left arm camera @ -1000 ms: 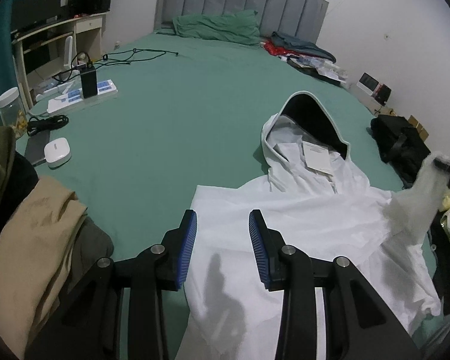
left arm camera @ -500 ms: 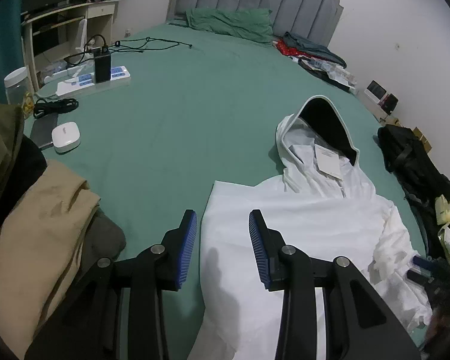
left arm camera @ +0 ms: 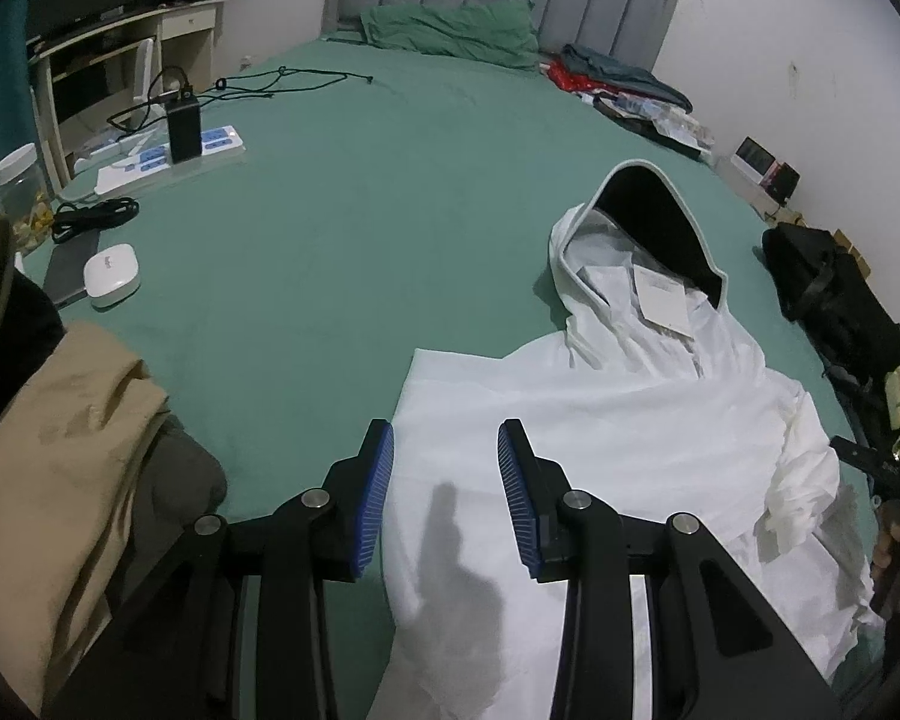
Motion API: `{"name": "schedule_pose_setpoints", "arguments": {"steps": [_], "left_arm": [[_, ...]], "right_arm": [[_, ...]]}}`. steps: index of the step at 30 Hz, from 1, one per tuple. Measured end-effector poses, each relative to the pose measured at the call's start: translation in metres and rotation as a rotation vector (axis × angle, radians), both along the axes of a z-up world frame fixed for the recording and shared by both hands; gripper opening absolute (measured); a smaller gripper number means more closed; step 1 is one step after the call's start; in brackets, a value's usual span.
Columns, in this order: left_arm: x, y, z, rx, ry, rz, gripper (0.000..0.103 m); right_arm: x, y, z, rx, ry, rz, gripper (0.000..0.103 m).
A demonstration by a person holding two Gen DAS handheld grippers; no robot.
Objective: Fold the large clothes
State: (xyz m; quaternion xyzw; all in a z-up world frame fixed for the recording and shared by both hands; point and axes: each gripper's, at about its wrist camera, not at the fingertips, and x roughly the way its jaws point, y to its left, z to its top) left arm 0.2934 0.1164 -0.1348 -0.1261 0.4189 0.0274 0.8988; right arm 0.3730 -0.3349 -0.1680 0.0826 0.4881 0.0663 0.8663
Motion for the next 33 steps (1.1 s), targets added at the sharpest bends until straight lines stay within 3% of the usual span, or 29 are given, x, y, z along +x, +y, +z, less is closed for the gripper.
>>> {"name": "schedule_pose_setpoints", "arguments": {"steps": [2, 3, 5, 9, 12, 17, 23, 26, 28, 30, 33], "left_arm": [[0.002, -0.003, -0.001, 0.002, 0.005, -0.009, 0.038], [0.004, -0.005, -0.002, 0.003, 0.005, -0.015, 0.038], [0.005, -0.008, -0.001, 0.003, 0.004, -0.023, 0.038], [0.001, -0.011, 0.004, 0.015, -0.015, -0.038, 0.038], [-0.005, -0.009, 0.009, 0.040, -0.036, -0.032, 0.038], [-0.013, 0.003, 0.021, 0.032, -0.065, -0.007, 0.038], [-0.021, 0.026, 0.038, -0.011, -0.103, 0.033, 0.038], [-0.025, 0.035, 0.046, -0.017, -0.122, 0.045, 0.038], [-0.026, 0.040, 0.048, -0.010, -0.118, 0.051, 0.038], [-0.026, 0.047, 0.046, -0.009, -0.107, 0.060, 0.038], [-0.026, 0.055, 0.040, -0.018, -0.075, 0.073, 0.038]], "right_arm": [[0.007, 0.002, -0.010, 0.044, 0.032, 0.016, 0.058], [0.005, 0.006, -0.010, 0.057, 0.022, 0.037, 0.052], [0.001, 0.019, -0.006, 0.040, 0.013, 0.091, 0.002], [-0.011, 0.041, 0.019, -0.032, -0.043, 0.150, 0.003], [-0.020, 0.055, 0.059, -0.090, -0.119, 0.159, 0.003], [-0.030, 0.083, 0.150, -0.050, -0.289, 0.149, 0.003], [-0.029, 0.137, 0.220, 0.006, -0.452, 0.057, 0.003], [-0.035, 0.173, 0.228, 0.006, -0.511, 0.023, 0.003], [-0.038, 0.205, 0.216, 0.013, -0.513, 0.033, 0.004], [-0.038, 0.233, 0.195, 0.022, -0.454, 0.090, 0.004], [-0.036, 0.284, 0.137, 0.060, -0.266, 0.240, 0.009]]}}
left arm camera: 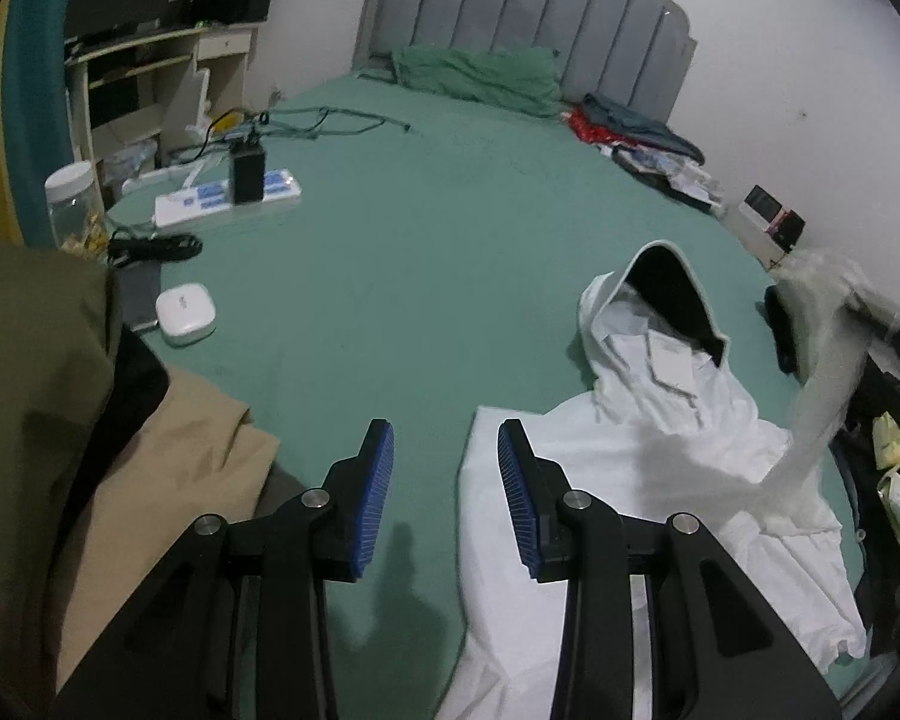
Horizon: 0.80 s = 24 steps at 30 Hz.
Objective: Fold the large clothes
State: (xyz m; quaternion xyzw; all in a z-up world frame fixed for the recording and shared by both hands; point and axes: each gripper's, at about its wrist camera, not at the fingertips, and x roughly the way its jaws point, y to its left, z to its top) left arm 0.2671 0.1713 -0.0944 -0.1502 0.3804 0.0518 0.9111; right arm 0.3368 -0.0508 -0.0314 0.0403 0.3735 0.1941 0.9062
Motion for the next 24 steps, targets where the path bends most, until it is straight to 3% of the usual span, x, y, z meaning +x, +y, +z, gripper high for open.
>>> {"name": "schedule_pose_setpoints", "arguments": {"steps": [1, 4, 7, 12, 14, 16, 21, 24], "left_arm": [[0.000, 0.002, -0.002, -0.003, 0.007, 0.006, 0.038], [0.001, 0.010, -0.006, -0.021, 0.026, 0.027, 0.038], [0.001, 0.016, -0.008, -0.032, 0.027, 0.040, 0.038], [0.004, 0.019, -0.018, -0.055, 0.055, 0.053, 0.038], [0.006, 0.018, -0.023, -0.057, 0.067, 0.054, 0.038], [0.009, 0.016, -0.026, -0.057, 0.076, 0.050, 0.038], [0.015, 0.012, -0.033, -0.047, 0.092, 0.042, 0.038], [0.019, 0.012, -0.037, -0.043, 0.107, 0.039, 0.038]], "right_arm": [[-0.006, 0.017, -0.028, -0.003, 0.088, 0.064, 0.016], [-0.026, 0.037, -0.074, -0.031, 0.209, 0.166, 0.037], [-0.044, 0.034, -0.101, -0.102, 0.232, 0.219, 0.038], [-0.035, 0.005, -0.099, -0.230, 0.189, 0.252, 0.039], [-0.020, -0.002, -0.096, -0.320, 0.167, 0.291, 0.049], [-0.004, -0.008, -0.097, -0.367, 0.172, 0.314, 0.050], [0.046, 0.000, -0.108, -0.386, 0.171, 0.419, 0.051], [0.064, 0.021, -0.125, -0.382, 0.235, 0.537, 0.051]]}}
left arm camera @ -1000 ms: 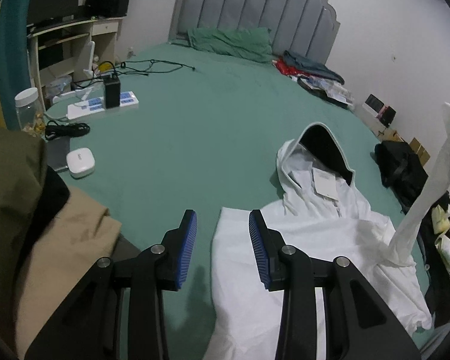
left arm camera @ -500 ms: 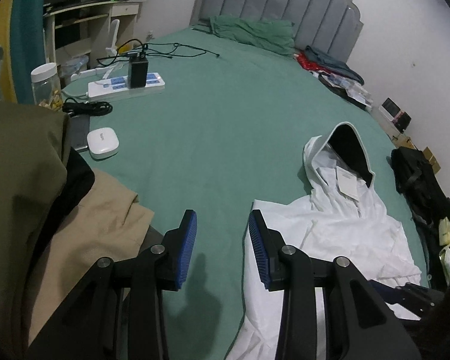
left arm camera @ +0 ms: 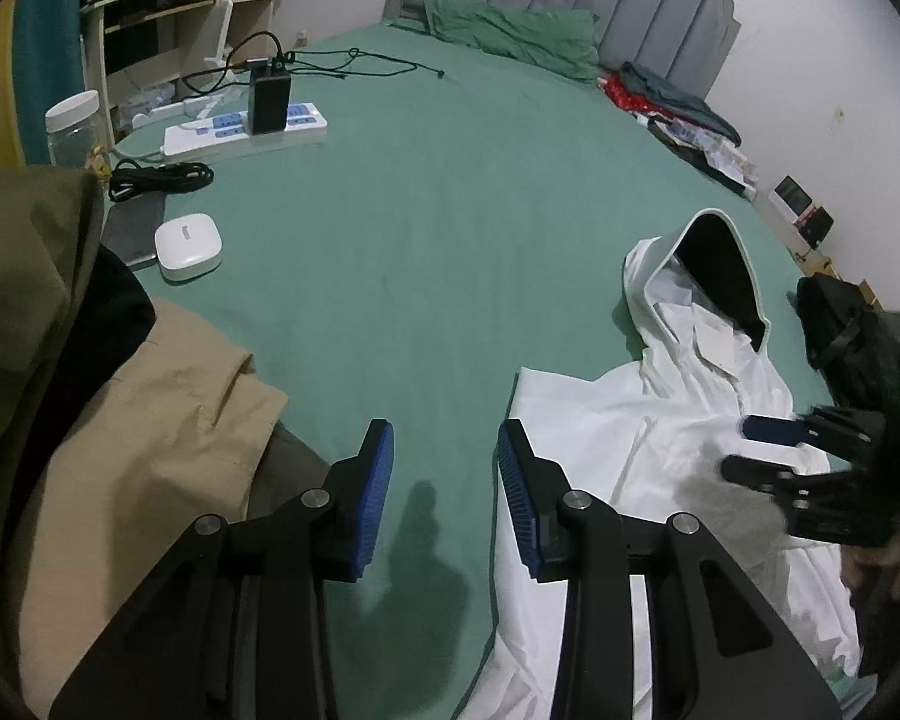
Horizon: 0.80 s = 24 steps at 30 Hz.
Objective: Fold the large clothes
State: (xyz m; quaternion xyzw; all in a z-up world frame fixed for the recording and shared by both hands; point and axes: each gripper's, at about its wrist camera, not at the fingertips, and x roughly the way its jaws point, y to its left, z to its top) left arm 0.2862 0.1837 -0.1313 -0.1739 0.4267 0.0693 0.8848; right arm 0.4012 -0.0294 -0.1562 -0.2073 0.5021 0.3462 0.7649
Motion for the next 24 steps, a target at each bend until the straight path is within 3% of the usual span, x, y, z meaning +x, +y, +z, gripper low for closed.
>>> {"name": "schedule_pose_setpoints", "arguments": {"steps": [5, 6, 7, 8, 10, 16, 19, 21, 24], "left_arm": [[0.004, 0.003, -0.004, 0.011, 0.030, 0.001, 0.038], [0.005, 0.003, -0.005, 0.015, 0.036, 0.002, 0.038], [0.006, 0.004, -0.006, 0.016, 0.045, 0.002, 0.038], [0.007, 0.005, -0.008, 0.014, 0.053, 0.000, 0.038], [0.007, 0.005, -0.010, 0.006, 0.061, -0.002, 0.038], [0.005, -0.002, -0.006, 0.011, 0.050, -0.015, 0.038], [0.002, -0.006, -0.002, 0.009, 0.036, -0.020, 0.038], [0.000, -0.010, 0.002, 0.012, 0.022, -0.033, 0.038], [-0.003, -0.015, 0.007, 0.011, -0.001, -0.049, 0.038]], "right_arm": [[0.011, 0.024, -0.035, -0.090, 0.099, 0.101, 0.047], [0.010, 0.025, -0.038, -0.090, 0.102, 0.111, 0.041], [0.008, 0.027, -0.038, -0.091, 0.102, 0.121, 0.017], [0.005, 0.027, -0.036, -0.096, 0.095, 0.132, 0.005], [0.002, 0.026, -0.025, -0.092, 0.049, 0.132, 0.005], [-0.003, -0.003, 0.063, -0.024, -0.126, 0.039, 0.005], [0.002, -0.033, 0.122, -0.003, -0.291, -0.103, 0.005], [0.008, -0.057, 0.159, 0.008, -0.414, -0.262, 0.005], [-0.009, -0.084, 0.204, 0.062, -0.612, -0.445, 0.005]]}}
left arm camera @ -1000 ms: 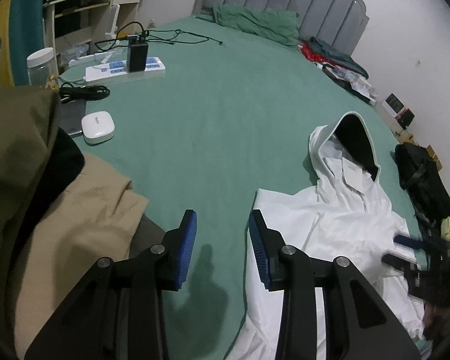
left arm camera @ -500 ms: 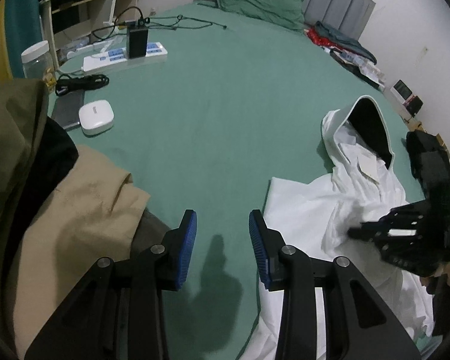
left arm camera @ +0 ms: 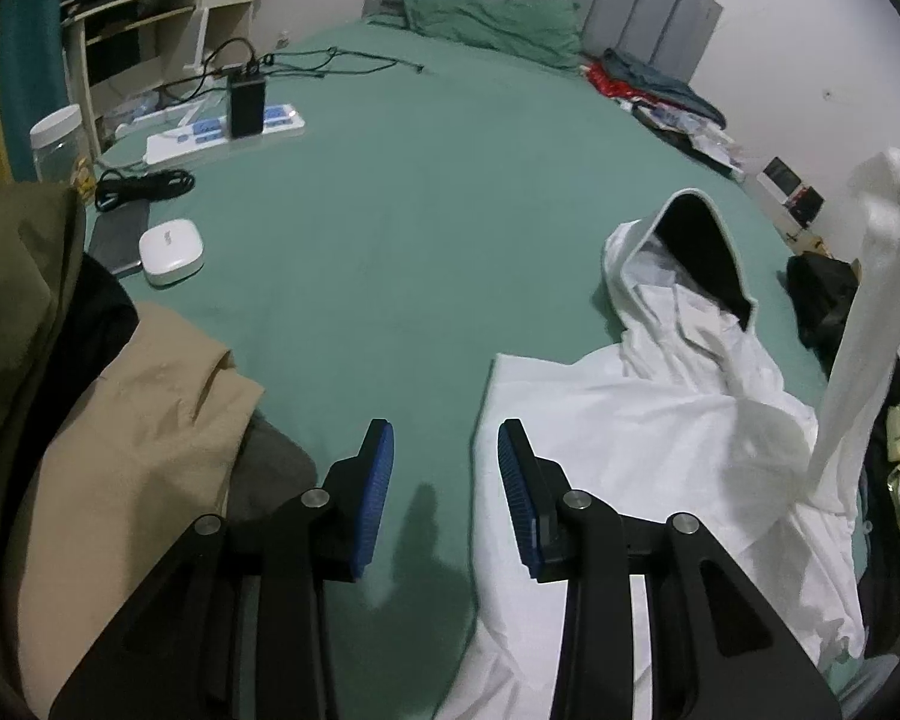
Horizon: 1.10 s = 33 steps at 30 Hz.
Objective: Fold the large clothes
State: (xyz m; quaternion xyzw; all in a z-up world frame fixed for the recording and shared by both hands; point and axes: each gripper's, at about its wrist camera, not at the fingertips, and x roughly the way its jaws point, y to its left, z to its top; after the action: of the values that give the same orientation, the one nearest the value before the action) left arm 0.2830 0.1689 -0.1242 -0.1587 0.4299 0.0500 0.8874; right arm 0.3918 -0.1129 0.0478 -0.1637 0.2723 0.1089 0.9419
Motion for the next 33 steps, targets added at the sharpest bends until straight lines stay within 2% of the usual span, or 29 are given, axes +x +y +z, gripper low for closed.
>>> {"name": "schedule_pose_setpoints", "arguments": {"steps": [3, 7, 10, 12, 13, 15, 17, 18, 20, 21, 23, 24, 27, 30, 33], "left_arm": [[-0.003, -0.001, 0.005, 0.000, -0.019, -0.007, 0.038], [-0.006, 0.005, 0.009, -0.005, -0.030, 0.009, 0.038], [-0.008, 0.014, 0.010, -0.015, -0.031, 0.027, 0.038], [-0.008, 0.020, 0.009, -0.026, -0.024, 0.040, 0.038], [-0.008, 0.022, 0.007, -0.030, -0.017, 0.043, 0.038], [-0.007, 0.026, 0.002, -0.038, 0.005, 0.046, 0.038], [-0.006, 0.024, -0.003, -0.043, 0.026, 0.036, 0.038], [-0.005, 0.021, -0.006, -0.045, 0.036, 0.023, 0.038], [-0.003, 0.013, -0.010, -0.044, 0.050, 0.002, 0.038], [-0.002, 0.008, -0.012, -0.049, 0.056, -0.012, 0.038], [0.000, -0.003, -0.017, -0.063, 0.067, -0.046, 0.038], [0.001, -0.011, -0.019, -0.069, 0.076, -0.068, 0.039], [0.002, -0.031, -0.025, -0.073, 0.100, -0.128, 0.039], [0.002, -0.048, -0.034, -0.056, 0.128, -0.170, 0.039], [-0.001, -0.059, -0.042, -0.043, 0.157, -0.187, 0.039]], "right_arm": [[-0.020, 0.007, 0.012, 0.067, -0.115, -0.034, 0.005], [-0.056, 0.051, -0.020, 0.082, -0.187, -0.003, 0.005], [-0.083, 0.096, -0.070, 0.039, -0.079, 0.098, 0.005], [-0.102, 0.120, -0.108, 0.026, 0.042, 0.176, 0.005], [-0.115, 0.132, -0.133, 0.011, 0.130, 0.228, 0.005], [-0.133, 0.144, -0.163, -0.013, 0.230, 0.299, 0.005], [-0.146, 0.156, -0.201, -0.101, 0.397, 0.402, 0.006], [-0.150, 0.156, -0.210, -0.106, 0.437, 0.414, 0.006], [-0.150, 0.144, -0.224, -0.087, 0.541, 0.425, 0.016], [-0.150, 0.135, -0.224, -0.075, 0.564, 0.430, 0.022], [-0.145, 0.113, -0.214, -0.036, 0.560, 0.430, 0.050], [-0.143, 0.102, -0.206, -0.015, 0.547, 0.426, 0.053], [-0.123, 0.053, -0.175, 0.020, 0.462, 0.366, 0.054], [-0.089, -0.011, -0.154, -0.018, 0.359, 0.213, 0.054], [-0.056, -0.069, -0.150, -0.020, 0.348, 0.078, 0.054]]}}
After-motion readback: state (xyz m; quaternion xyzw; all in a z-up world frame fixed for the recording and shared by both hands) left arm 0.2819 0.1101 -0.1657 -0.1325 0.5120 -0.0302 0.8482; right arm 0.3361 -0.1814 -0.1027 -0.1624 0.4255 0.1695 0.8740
